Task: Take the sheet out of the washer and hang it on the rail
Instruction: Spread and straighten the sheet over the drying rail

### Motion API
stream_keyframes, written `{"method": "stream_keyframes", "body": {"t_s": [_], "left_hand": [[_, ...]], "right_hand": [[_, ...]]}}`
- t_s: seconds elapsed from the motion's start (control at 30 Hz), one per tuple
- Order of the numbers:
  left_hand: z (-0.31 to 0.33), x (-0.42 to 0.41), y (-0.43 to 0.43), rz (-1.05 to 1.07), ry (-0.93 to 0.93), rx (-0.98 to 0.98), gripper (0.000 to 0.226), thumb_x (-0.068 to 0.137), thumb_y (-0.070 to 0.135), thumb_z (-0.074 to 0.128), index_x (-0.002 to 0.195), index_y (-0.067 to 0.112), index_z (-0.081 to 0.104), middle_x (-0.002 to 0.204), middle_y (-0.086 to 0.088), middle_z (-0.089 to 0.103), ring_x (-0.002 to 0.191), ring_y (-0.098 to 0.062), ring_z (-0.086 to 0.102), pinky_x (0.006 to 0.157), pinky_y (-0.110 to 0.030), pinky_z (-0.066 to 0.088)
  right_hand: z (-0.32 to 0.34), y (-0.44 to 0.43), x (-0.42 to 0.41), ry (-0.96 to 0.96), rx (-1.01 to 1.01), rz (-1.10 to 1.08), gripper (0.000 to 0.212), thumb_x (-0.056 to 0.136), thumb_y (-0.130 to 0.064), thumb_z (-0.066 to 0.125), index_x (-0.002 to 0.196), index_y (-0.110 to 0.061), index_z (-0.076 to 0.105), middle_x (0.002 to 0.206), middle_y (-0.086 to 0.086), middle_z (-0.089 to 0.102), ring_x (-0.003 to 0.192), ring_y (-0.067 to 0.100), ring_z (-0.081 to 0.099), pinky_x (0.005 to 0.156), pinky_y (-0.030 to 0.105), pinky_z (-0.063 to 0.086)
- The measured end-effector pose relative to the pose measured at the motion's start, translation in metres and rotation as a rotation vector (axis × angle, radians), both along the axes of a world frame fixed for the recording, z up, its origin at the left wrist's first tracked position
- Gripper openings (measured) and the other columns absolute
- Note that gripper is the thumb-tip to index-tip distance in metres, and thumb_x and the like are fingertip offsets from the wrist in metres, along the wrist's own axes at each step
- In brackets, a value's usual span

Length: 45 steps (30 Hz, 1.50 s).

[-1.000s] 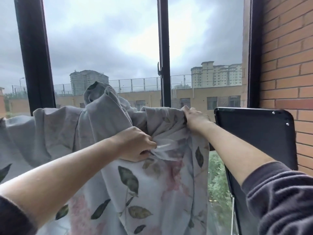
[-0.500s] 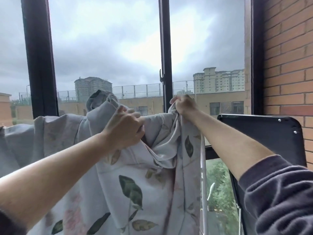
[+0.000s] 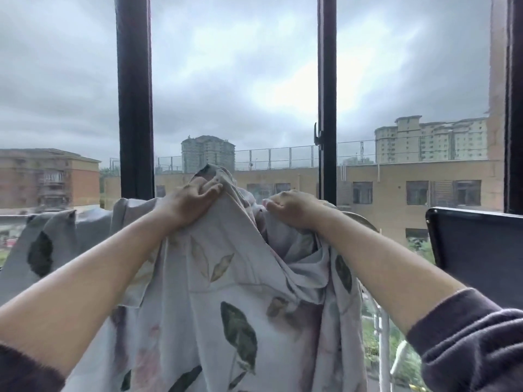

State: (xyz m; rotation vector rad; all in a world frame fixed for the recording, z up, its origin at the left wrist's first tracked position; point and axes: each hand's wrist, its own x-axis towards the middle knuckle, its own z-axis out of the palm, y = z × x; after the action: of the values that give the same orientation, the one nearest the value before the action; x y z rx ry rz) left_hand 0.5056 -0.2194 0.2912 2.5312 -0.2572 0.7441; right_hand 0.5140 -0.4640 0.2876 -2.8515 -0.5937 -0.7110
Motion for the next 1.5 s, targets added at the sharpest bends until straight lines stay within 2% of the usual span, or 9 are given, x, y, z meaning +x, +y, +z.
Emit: {"method": "stream_keyframes", "body": {"t_s": [0.2, 0.33, 0.47, 0.67, 0.9, 1.07, 1.2, 1.33, 1.5], "left_hand": [[0.021, -0.002, -0.028, -0.09, 0.133, -0.187, 0.051, 0.087, 0.054, 0.048, 0.122, 0.016, 0.055, 0.125, -0.01, 0.057, 0.111, -0.026, 0.055, 0.098, -0.038, 0.045], [0.022, 0.002, -0.037, -0.054, 0.178, -0.358, 0.072, 0.068, 0.058, 0.065, 0.123, 0.013, 0.051, 0.118, -0.008, 0.056, 0.105, -0.023, 0.056, 0.089, -0.032, 0.048], [0.012, -0.002, -0.045, -0.049, -0.161, -0.587, 0.023, 0.076, 0.016, 0.063, 0.098, 0.018, 0.056, 0.097, -0.004, 0.062, 0.093, -0.021, 0.058, 0.081, -0.029, 0.046], [-0.035, -0.038, -0.034, -0.379, -0.369, -0.977, 0.032, 0.077, -0.011, 0.043, 0.09, 0.017, 0.052, 0.076, 0.002, 0.055, 0.068, -0.013, 0.05, 0.062, -0.021, 0.041], [-0.011, -0.053, -0.031, -0.343, -0.157, -0.503, 0.03, 0.068, 0.049, 0.051, 0.091, 0.033, 0.061, 0.091, 0.007, 0.062, 0.093, -0.013, 0.056, 0.085, -0.031, 0.044], [-0.012, -0.044, -0.01, -0.052, -0.303, -0.486, 0.027, 0.093, 0.023, 0.047, 0.082, 0.019, 0.072, 0.087, -0.004, 0.067, 0.089, -0.022, 0.059, 0.074, -0.028, 0.045], [-0.029, -0.028, 0.031, 0.368, -0.085, 0.062, 0.04, 0.098, 0.041, 0.028, 0.106, 0.017, 0.059, 0.119, -0.015, 0.06, 0.11, -0.031, 0.054, 0.09, -0.038, 0.038], [-0.031, -0.021, 0.024, 0.407, -0.044, 0.124, 0.053, 0.099, 0.048, 0.016, 0.122, 0.024, 0.058, 0.127, -0.015, 0.058, 0.119, -0.034, 0.05, 0.102, -0.041, 0.03], [-0.023, -0.02, 0.021, 0.435, 0.05, 0.169, 0.04, 0.095, 0.034, 0.036, 0.122, 0.016, 0.057, 0.126, -0.016, 0.059, 0.119, -0.034, 0.049, 0.1, -0.04, 0.029]], "right_hand": [[0.01, 0.024, 0.014, 0.171, 0.178, 0.255, 0.034, 0.101, -0.032, 0.035, 0.091, -0.017, 0.063, 0.123, 0.011, 0.061, 0.102, 0.019, 0.053, 0.091, 0.031, 0.04], [0.01, 0.017, 0.015, 0.298, 0.234, 0.397, 0.028, 0.095, -0.012, 0.043, 0.109, -0.019, 0.066, 0.116, -0.003, 0.064, 0.112, 0.011, 0.055, 0.1, 0.028, 0.039], [0.007, 0.012, 0.013, 0.302, 0.3, 0.436, 0.027, 0.094, -0.018, 0.046, 0.116, -0.023, 0.061, 0.124, -0.004, 0.062, 0.116, 0.012, 0.055, 0.1, 0.027, 0.041], [0.008, 0.012, 0.009, 0.292, 0.681, 0.513, 0.024, 0.097, -0.014, 0.04, 0.119, -0.022, 0.047, 0.109, 0.012, 0.06, 0.092, 0.02, 0.061, 0.091, 0.04, 0.052], [0.03, 0.041, -0.014, 0.507, 0.586, 0.285, 0.055, 0.091, -0.062, 0.041, 0.114, -0.015, 0.06, 0.097, 0.01, 0.066, 0.085, 0.024, 0.061, 0.079, 0.031, 0.048], [0.027, 0.057, -0.006, 0.345, 0.892, 0.086, 0.025, 0.068, 0.002, 0.056, 0.049, -0.009, 0.045, 0.032, -0.002, 0.039, 0.046, 0.018, 0.038, 0.045, 0.023, 0.029], [0.022, 0.059, 0.004, 0.277, 1.222, 0.173, 0.015, 0.062, -0.001, 0.059, 0.054, -0.011, 0.066, 0.054, 0.001, 0.062, 0.059, 0.02, 0.058, 0.053, 0.025, 0.044], [0.036, 0.067, 0.017, 0.124, 1.432, 0.402, 0.014, 0.061, -0.007, 0.063, 0.061, -0.019, 0.07, 0.072, 0.0, 0.072, 0.082, 0.022, 0.069, 0.082, 0.037, 0.057], [0.045, 0.061, 0.009, 0.325, 1.358, 0.836, 0.03, 0.071, 0.01, 0.057, 0.062, -0.018, 0.062, 0.079, 0.005, 0.061, 0.074, 0.019, 0.06, 0.066, 0.029, 0.05]]}}
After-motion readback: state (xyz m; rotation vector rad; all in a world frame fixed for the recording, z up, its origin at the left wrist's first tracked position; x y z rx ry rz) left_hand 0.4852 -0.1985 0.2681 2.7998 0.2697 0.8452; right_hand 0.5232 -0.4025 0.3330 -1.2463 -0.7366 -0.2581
